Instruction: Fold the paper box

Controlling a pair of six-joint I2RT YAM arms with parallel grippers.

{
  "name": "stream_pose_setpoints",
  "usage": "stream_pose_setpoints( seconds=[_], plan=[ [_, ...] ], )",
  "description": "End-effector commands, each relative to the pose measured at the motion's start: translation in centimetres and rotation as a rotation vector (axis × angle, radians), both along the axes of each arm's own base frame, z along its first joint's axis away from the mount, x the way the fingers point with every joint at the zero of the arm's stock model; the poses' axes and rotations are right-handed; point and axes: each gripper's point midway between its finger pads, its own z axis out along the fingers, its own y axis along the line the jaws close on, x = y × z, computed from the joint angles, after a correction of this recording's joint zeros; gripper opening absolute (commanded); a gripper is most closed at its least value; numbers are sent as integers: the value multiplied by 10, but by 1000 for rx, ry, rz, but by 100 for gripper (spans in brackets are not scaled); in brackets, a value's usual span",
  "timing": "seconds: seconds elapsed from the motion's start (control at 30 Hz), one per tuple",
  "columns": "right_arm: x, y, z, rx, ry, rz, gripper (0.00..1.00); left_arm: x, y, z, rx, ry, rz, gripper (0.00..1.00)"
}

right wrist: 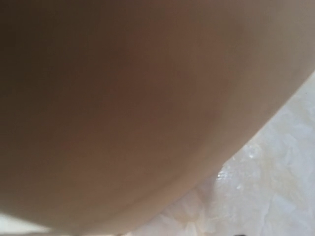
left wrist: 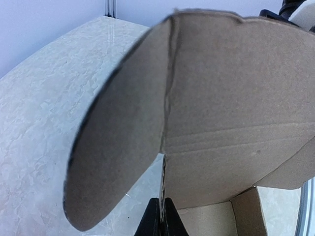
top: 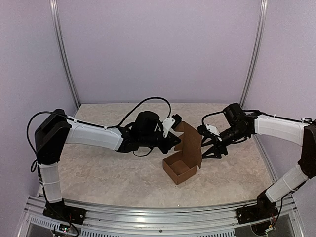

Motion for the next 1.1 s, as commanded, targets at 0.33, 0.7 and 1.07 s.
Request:
stream_pose_setpoints(
  seconds=[0.33,0.7,1.07],
  plan=[
    [-28,16,0,24,4,44,74,-18,-5,-14,-16,-3,-12,4],
    [-4,32,6,46,3,-151,75,-33,-8,-23,-31,8,-26,4],
    [-37,26,-5,-6,-43,18,98,-22,13,-31,6,-35,71,4]
  ],
)
